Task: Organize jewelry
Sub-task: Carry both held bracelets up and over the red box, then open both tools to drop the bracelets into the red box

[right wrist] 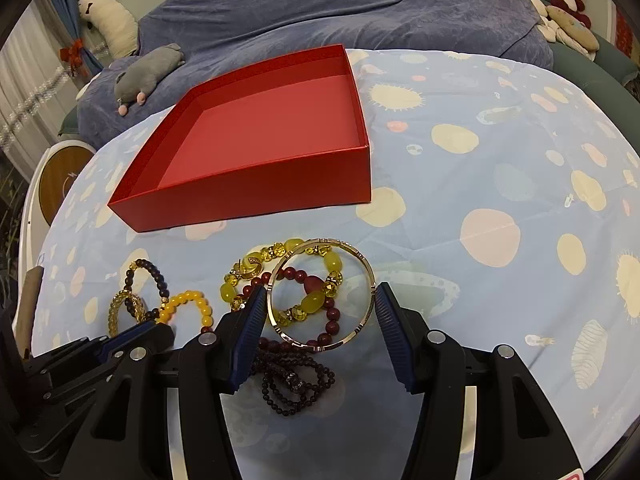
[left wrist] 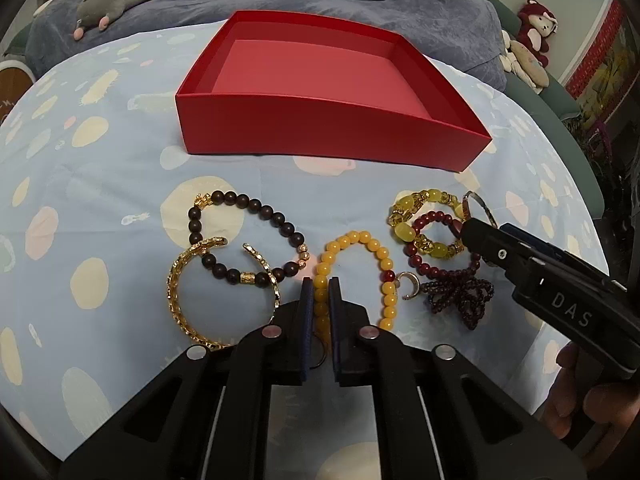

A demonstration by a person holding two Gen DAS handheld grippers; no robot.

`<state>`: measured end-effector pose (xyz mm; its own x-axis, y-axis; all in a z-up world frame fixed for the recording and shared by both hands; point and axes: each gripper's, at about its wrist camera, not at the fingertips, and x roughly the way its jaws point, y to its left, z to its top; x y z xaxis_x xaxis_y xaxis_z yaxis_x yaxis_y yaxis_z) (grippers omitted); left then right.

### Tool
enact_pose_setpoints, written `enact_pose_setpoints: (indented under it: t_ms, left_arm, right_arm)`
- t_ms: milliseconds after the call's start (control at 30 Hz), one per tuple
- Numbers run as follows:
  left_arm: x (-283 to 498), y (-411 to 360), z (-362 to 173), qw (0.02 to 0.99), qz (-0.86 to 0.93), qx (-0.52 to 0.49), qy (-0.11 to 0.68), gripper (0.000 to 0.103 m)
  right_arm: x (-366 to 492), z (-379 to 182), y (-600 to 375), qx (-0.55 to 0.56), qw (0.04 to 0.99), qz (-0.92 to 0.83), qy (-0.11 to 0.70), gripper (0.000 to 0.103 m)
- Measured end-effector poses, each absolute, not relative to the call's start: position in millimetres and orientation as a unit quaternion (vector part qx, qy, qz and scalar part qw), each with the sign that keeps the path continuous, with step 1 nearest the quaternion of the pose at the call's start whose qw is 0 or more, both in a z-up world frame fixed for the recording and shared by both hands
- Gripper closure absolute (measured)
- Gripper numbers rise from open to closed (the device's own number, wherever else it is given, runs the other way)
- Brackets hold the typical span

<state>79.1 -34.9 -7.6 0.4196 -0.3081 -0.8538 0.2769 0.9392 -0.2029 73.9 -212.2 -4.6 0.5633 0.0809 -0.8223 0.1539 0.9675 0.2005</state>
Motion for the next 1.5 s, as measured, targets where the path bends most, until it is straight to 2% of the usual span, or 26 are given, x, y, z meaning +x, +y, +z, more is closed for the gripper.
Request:
enact_pose_setpoints:
  t_ms: [300, 667, 1033, 1200, 1500]
  left_arm:
    - [67.9, -28.7, 18.9, 0.851, -0.189, -0.030, 0.488, 0.096]
    - [71.1, -42.9, 76.7, 0.856, -0.227, -0.026, 0.463, 0.096]
    - [169.5, -53.8, 133.0, 0.870, -0.249, -0.038, 0.423, 0.096]
    - [243.0, -59.0, 123.7, 0.872, -0.245, -0.036, 0.422, 0.096]
    - [338.9, -66.4, 51.5, 0.853, -0.218, -0.032, 0.473, 0.096]
  right_arm:
    - [64.9, 12.5, -213.1, 0.133, 0.882, -0.013, 0.453, 0.049]
    - [70.2, 53.3, -210.1, 0.107, 0.894, 0.013, 0.435, 0.049]
    - [166.6, 86.2, -212.4, 0.074, 0.903, 0.047, 0.421, 0.049]
    - [236.6, 78.0, -217.9, 0.082, 0.897, 0.056, 0.431, 0.049]
    - [331.5, 18.0, -213.6, 0.040, 0.869, 0.053, 0.491, 0.049]
